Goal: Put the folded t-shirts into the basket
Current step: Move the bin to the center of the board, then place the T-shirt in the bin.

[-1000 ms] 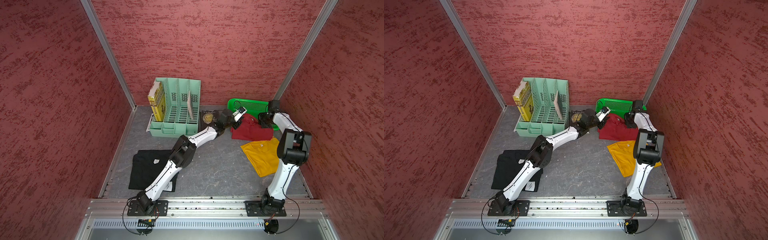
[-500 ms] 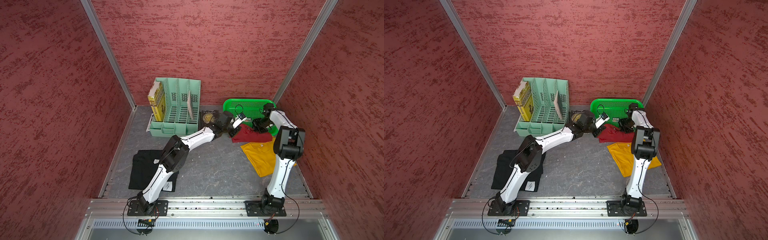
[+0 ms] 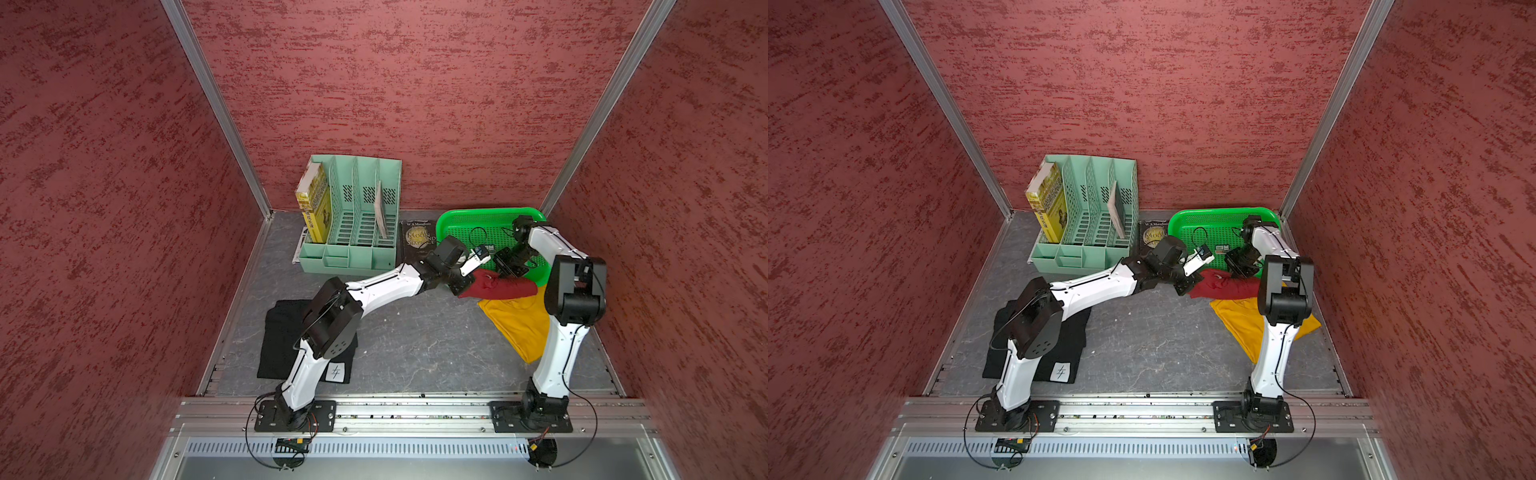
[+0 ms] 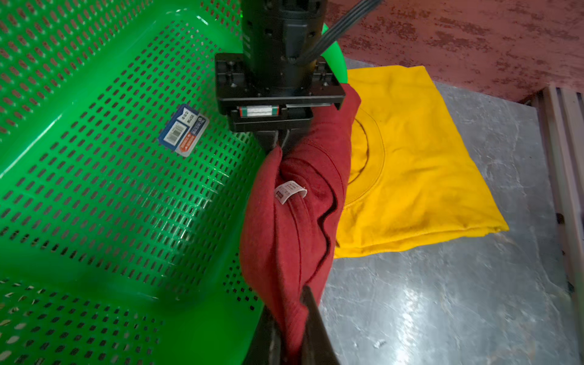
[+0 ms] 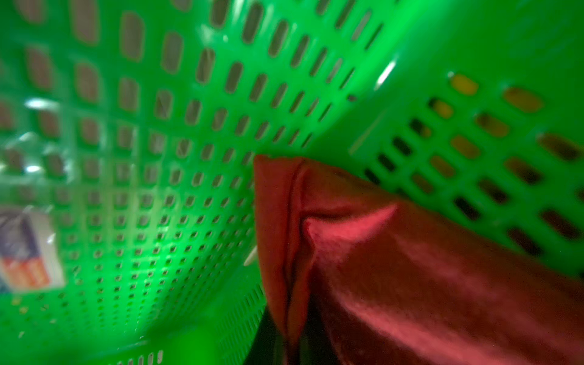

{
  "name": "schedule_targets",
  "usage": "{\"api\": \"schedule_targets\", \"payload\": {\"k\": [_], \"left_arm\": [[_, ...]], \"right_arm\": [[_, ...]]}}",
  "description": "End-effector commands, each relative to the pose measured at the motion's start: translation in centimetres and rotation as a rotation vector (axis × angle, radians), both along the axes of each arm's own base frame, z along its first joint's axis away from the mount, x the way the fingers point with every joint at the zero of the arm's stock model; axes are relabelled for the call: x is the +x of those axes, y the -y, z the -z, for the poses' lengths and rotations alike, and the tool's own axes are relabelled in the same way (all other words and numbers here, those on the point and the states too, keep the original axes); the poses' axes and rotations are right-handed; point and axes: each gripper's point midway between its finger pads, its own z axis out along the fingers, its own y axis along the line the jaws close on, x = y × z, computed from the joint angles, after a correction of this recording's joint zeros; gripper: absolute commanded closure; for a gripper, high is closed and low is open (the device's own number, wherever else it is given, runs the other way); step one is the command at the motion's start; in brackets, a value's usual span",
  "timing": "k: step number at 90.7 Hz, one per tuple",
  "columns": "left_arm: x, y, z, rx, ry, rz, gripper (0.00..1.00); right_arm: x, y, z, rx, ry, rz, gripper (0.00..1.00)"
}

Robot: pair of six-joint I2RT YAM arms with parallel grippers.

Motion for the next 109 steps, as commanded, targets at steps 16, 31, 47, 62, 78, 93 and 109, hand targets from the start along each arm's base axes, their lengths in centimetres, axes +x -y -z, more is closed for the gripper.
{"api": "schedule_targets", "payload": {"k": [16, 31, 47, 62, 78, 93, 109], "left_arm": [[-4.2, -1.5, -5.3, -0.037, 0.067, 0.028, 1.0], [-6.3, -1.8, -5.9, -0.051, 0.089, 0.046, 1.0], [-7.7, -2.0, -7.8, -0.046, 0.126, 0.05, 1.0], [-6.8, -2.9, -10.2, -0.067, 0.193, 0.001, 1.0], [-5.1, -3.7, -11.3, -0.07, 0.185, -0.024, 1.0], [-2.8, -4.5, -10.9, -0.105, 0.118, -0.057, 0.99], [0.3, -4.8, -9.0, -0.104, 0.049, -0.093, 0.99]], "right_arm": [[-3.0, -1.3, -3.1, -0.01, 0.085, -0.022, 1.0], [-4.6, -1.8, -3.9, -0.01, 0.11, -0.035, 1.0], [-4.9, -1.8, -9.1, -0.013, 0.247, 0.008, 1.0], [-4.9, -0.4, -14.7, -0.078, 0.414, 0.117, 1.0], [-4.7, 1.3, -18.4, -0.143, 0.511, 0.225, 1.0], [-3.3, 2.1, -20.1, -0.159, 0.566, 0.29, 1.0], [-0.4, 1.9, -20.5, -0.131, 0.592, 0.301, 1.0]]}}
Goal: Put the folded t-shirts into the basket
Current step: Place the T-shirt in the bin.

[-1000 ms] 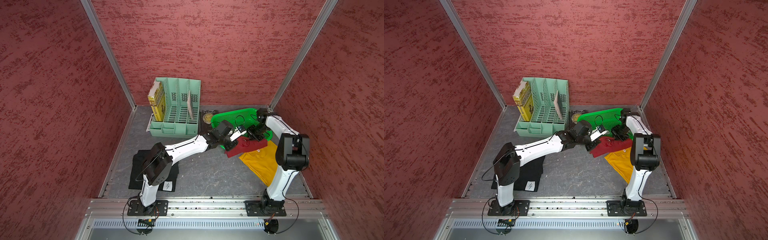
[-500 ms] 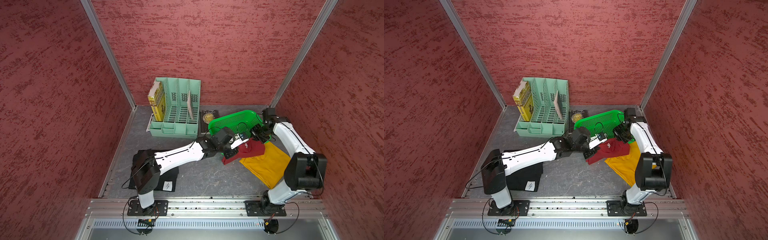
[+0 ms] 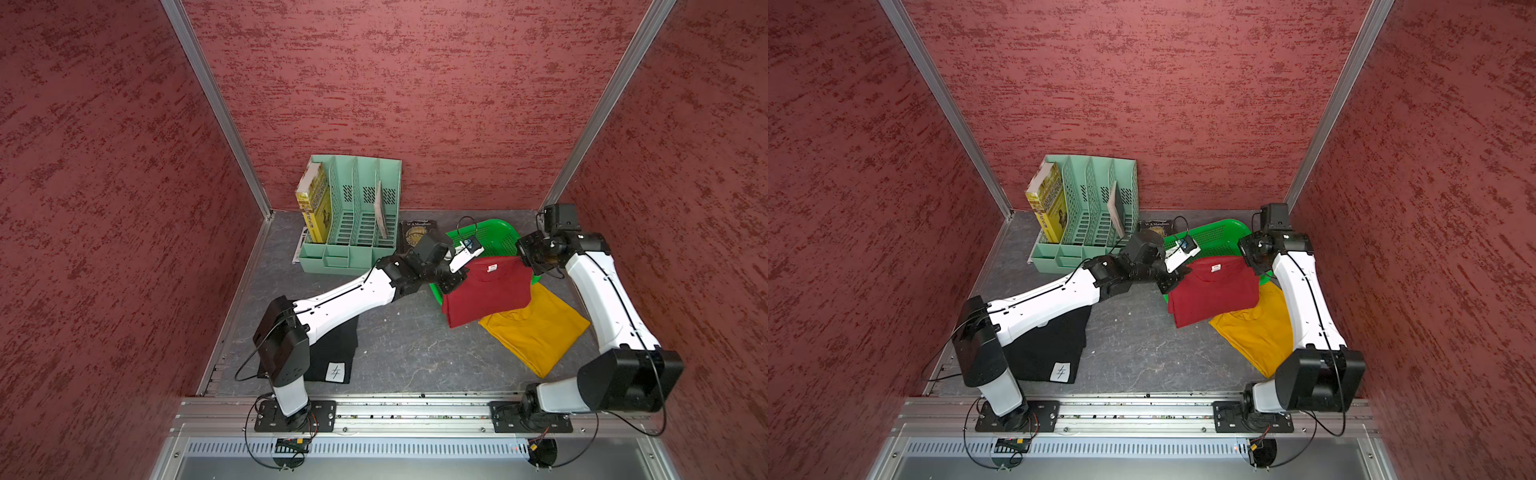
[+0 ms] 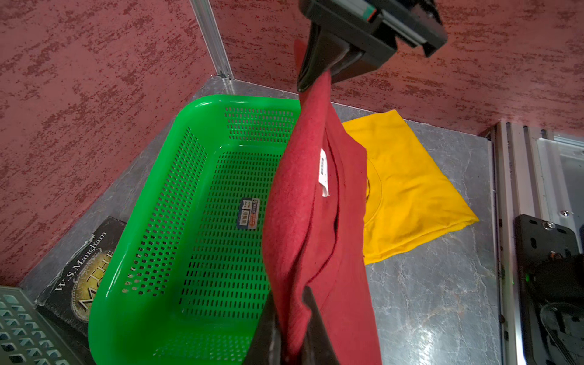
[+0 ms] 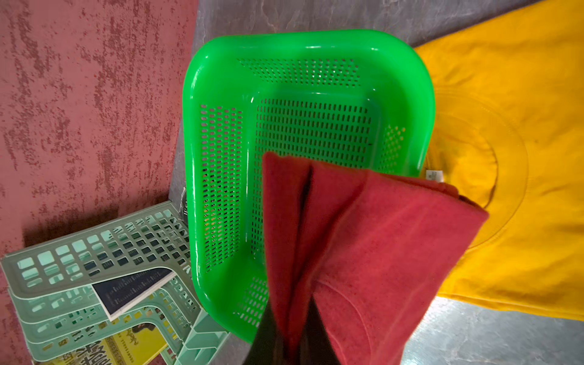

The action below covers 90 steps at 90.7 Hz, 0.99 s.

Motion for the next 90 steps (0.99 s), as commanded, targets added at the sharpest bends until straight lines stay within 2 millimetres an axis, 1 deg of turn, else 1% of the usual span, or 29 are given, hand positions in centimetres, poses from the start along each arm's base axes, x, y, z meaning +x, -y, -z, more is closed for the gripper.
{"api": "schedule_targets", "payload": {"k": [1, 15, 19, 23, 35, 38, 44, 46, 54, 58, 62, 69, 74, 90], "left_arm": [[1.9, 0.0, 0.3, -0.033, -0.048, -0.023, 0.99], [4.2, 0.0, 2.7, -0.019, -0.101, -0.068, 0.98], [4.9, 0.0, 3.7, -0.011, -0.123, -0.085, 0.98], [5.5, -0.1, 4.6, -0.005, -0.144, -0.103, 0.98], [7.3, -0.7, 6.9, 0.005, -0.201, -0.157, 0.97], [7.7, -0.9, 7.1, 0.003, -0.208, -0.17, 0.97], [8.6, -1.2, 8.4, 0.017, -0.237, -0.197, 0.97], [8.9, -1.2, 8.5, 0.019, -0.244, -0.205, 0.97], [10.0, -1.6, 10.5, 0.049, -0.284, -0.245, 0.97], [10.3, -1.8, 11.6, 0.071, -0.302, -0.259, 0.97], [10.5, -1.9, 12.6, 0.09, -0.313, -0.269, 0.97], [10.8, -2.0, 13.7, 0.103, -0.325, -0.28, 0.97], [11.0, -2.1, 14.2, 0.106, -0.331, -0.289, 0.97], [11.9, -2.8, 15.5, 0.124, -0.338, -0.343, 0.97]], "right_arm": [[3.5, 1.4, -1.8, -0.032, 0.096, 0.061, 1.0], [6.5, 0.7, -0.7, 0.005, 0.114, 0.036, 1.0], [7.3, 0.5, -0.2, 0.014, 0.111, 0.029, 1.0], [7.8, 0.3, -0.1, 0.023, 0.114, 0.02, 1.0], [9.5, -0.1, 1.6, 0.015, 0.087, 0.001, 1.0], [9.9, -0.1, 2.0, 0.014, 0.078, -0.001, 1.0], [10.8, -0.3, 3.0, 0.015, 0.059, -0.011, 1.0], [11.1, -0.4, 3.3, 0.012, 0.05, -0.016, 1.0], [12.1, -0.4, 4.5, -0.005, 0.023, -0.021, 1.0], [12.6, -0.5, 5.4, -0.01, 0.006, -0.023, 1.0], [13.1, -0.7, 5.9, -0.012, 0.0, -0.033, 1.0], [13.9, -0.9, 6.8, -0.021, -0.012, -0.049, 1.0], [14.5, -1.0, 7.6, -0.029, -0.027, -0.058, 1.0], [15.9, -2.0, 8.6, -0.042, -0.035, -0.099, 1.0]]}}
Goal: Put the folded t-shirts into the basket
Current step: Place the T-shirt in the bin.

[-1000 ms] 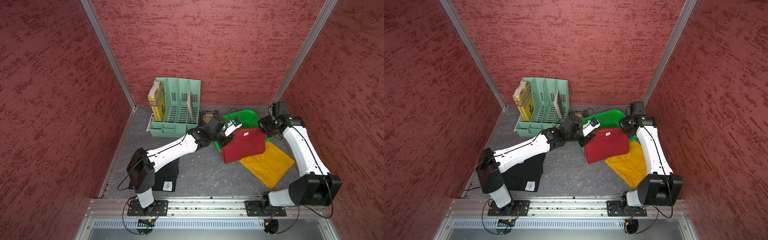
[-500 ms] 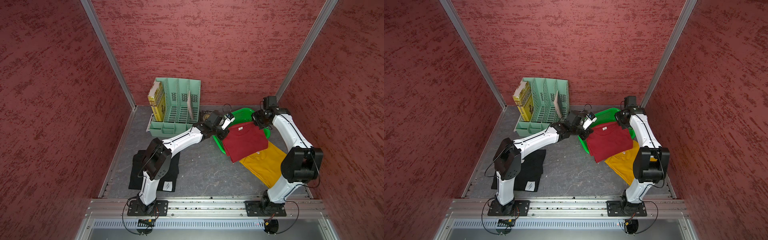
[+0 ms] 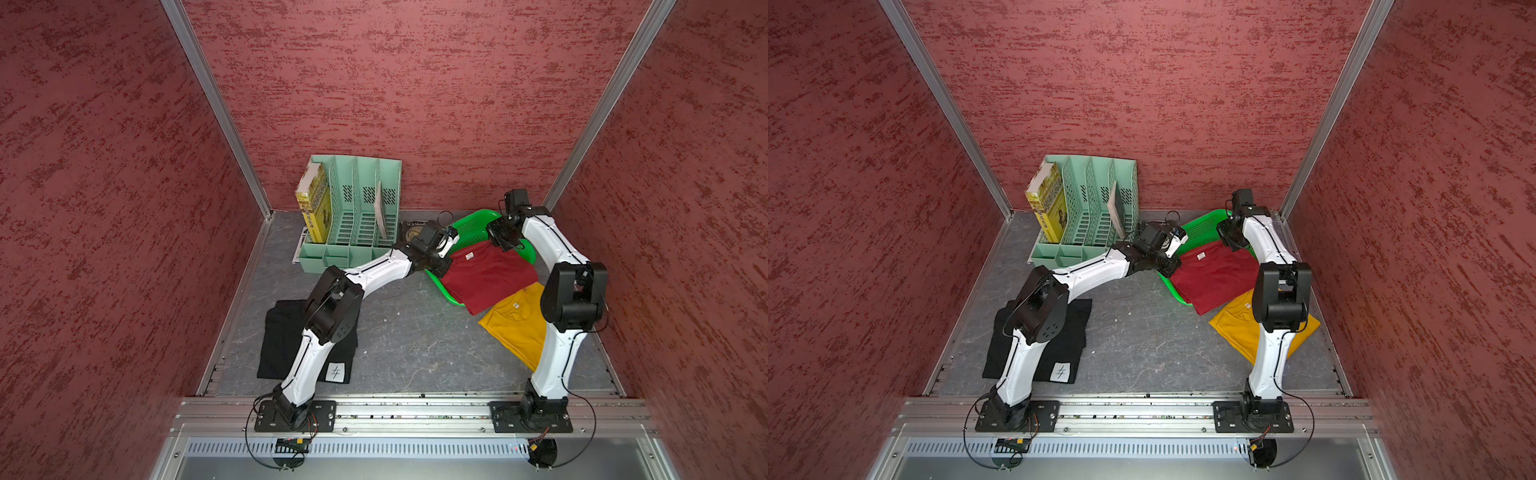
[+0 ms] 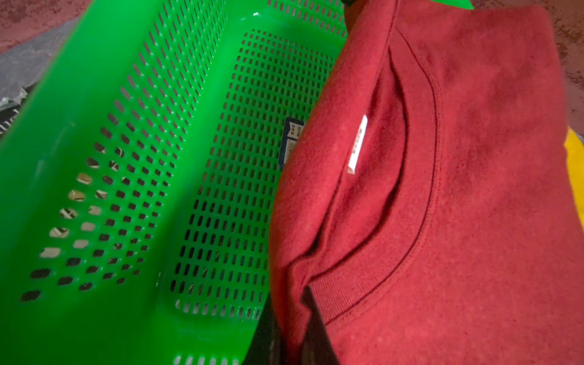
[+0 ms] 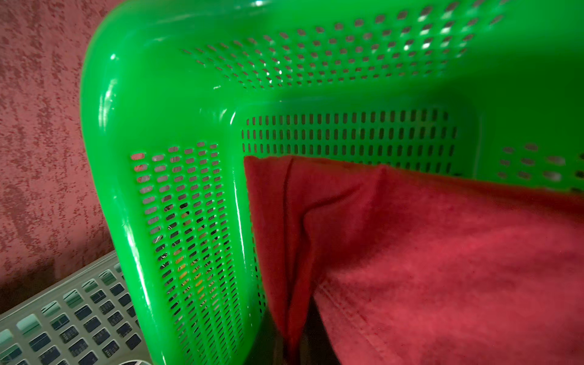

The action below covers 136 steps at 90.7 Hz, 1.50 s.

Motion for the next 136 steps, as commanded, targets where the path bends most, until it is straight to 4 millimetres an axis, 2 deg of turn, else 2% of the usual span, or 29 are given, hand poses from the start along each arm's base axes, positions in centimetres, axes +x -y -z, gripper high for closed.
{"api": "schedule_targets", "payload": {"k": [1, 14, 37, 53, 67, 78, 87, 97, 119, 136], "left_arm": [[1.1, -1.6, 1.3, 0.048, -0.028, -0.073, 0.97], [1.7, -2.2, 1.6, 0.063, -0.016, -0.11, 0.97], [2.7, -2.8, 0.1, 0.04, 0.052, -0.173, 0.97], [3.1, -2.8, 1.2, 0.061, 0.036, -0.17, 0.96], [3.3, -2.9, 2.6, 0.08, 0.014, -0.17, 0.91], [3.7, -2.9, 2.9, 0.087, 0.02, -0.162, 0.87], [4.0, -3.0, 2.7, 0.089, 0.027, -0.157, 0.86], [4.3, -3.0, 3.2, 0.104, 0.012, -0.155, 0.85], [4.7, -3.0, 4.0, 0.121, 0.013, -0.153, 0.84], [4.7, -2.8, 4.7, 0.128, 0.0, -0.146, 0.81]], "right_arm": [[2.1, 0.4, -1.9, -0.048, 0.087, -0.012, 1.0], [3.3, -0.3, -1.7, -0.022, 0.12, -0.028, 1.0], [5.2, -0.9, -3.4, 0.002, 0.177, -0.042, 1.0], [5.6, -1.1, -1.5, 0.022, 0.154, -0.04, 1.0], [5.6, -1.3, 0.2, 0.042, 0.119, -0.034, 1.0], [5.6, -1.1, -0.1, 0.029, 0.122, -0.024, 0.95], [5.2, -0.7, -0.5, 0.012, 0.117, -0.007, 1.0], [5.4, -0.1, -0.6, -0.017, 0.123, 0.009, 1.0], [5.4, -0.1, 0.8, 0.001, 0.093, 0.033, 1.0], [5.1, 0.2, 1.3, -0.015, 0.079, 0.048, 0.93]]}}
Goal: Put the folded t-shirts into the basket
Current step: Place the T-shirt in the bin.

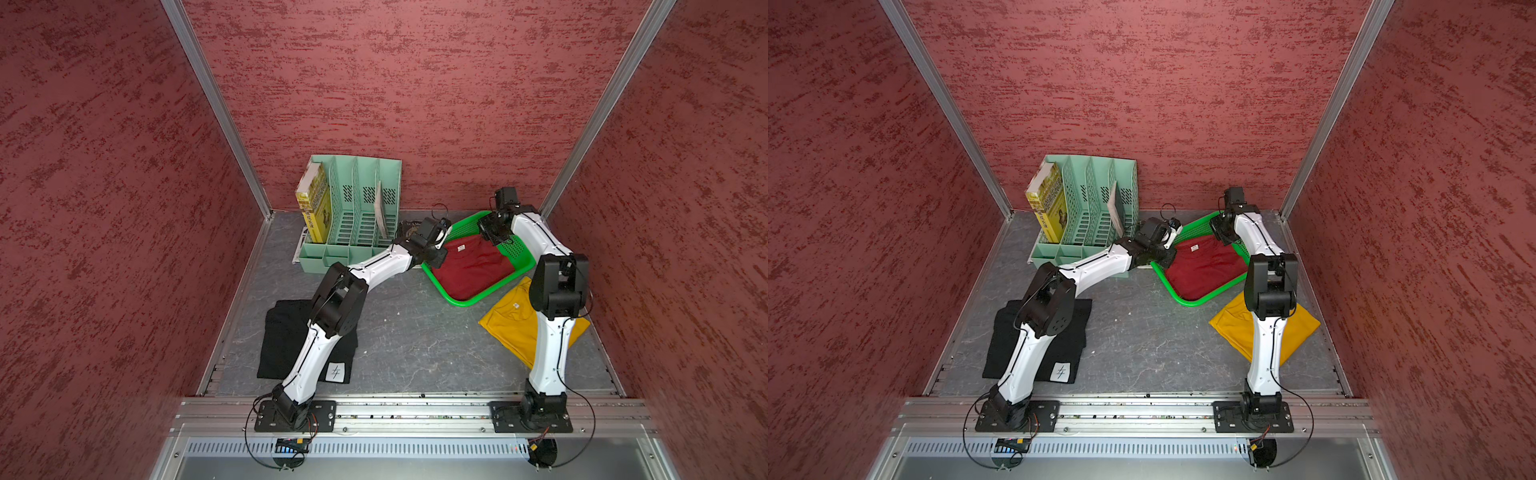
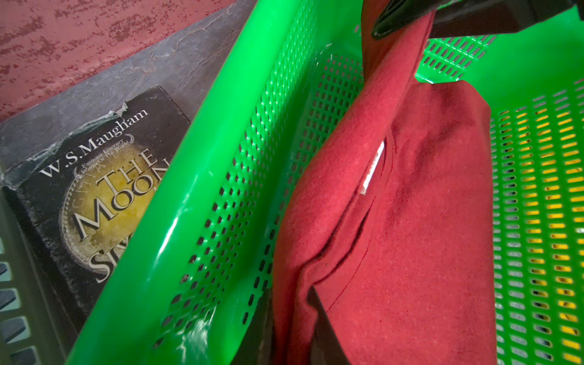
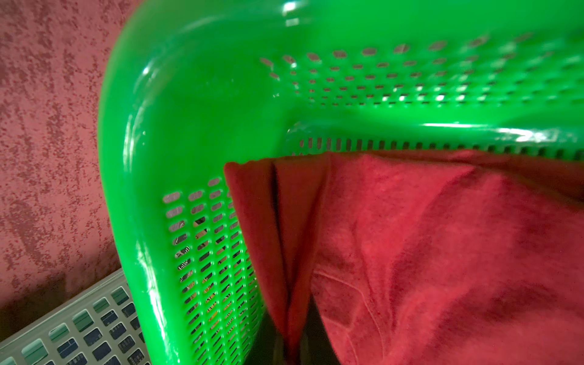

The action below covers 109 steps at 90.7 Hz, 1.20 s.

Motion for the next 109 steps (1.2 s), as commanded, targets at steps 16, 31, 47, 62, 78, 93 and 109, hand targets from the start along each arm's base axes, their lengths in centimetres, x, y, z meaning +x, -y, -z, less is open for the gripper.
{"api": "schedule_targets", "payload": {"k": [16, 31, 47, 62, 78, 93, 109], "left_arm": [[-0.3, -1.3, 5.0, 0.096, -0.108, -0.018, 0.8], [-0.4, -1.7, 5.9, 0.121, -0.133, -0.036, 0.8], [-0.2, -1.5, 5.4, 0.118, -0.121, -0.031, 0.76], [-0.5, -0.7, 3.7, 0.115, -0.072, 0.002, 0.64], [-1.0, 0.1, 0.4, 0.083, 0.001, 0.021, 0.55], [-1.5, 0.3, -4.2, 0.038, 0.09, 0.029, 0.55], [-2.2, -0.4, -9.3, 0.029, 0.199, 0.014, 0.47]], "right_arm": [[0.7, 1.3, 1.0, -0.034, 0.008, 0.05, 0.94], [0.8, 1.0, 2.4, -0.023, -0.014, 0.049, 0.95], [0.7, 0.8, 3.1, -0.009, -0.023, 0.052, 0.94], [0.7, 0.5, 1.9, 0.011, 0.006, 0.043, 0.81], [0.4, 0.2, -1.3, 0.026, 0.077, 0.04, 0.67], [-0.1, 0.6, -4.7, 0.008, 0.151, 0.046, 0.63], [-1.6, 1.2, -8.1, -0.02, 0.219, 0.057, 0.6]]}}
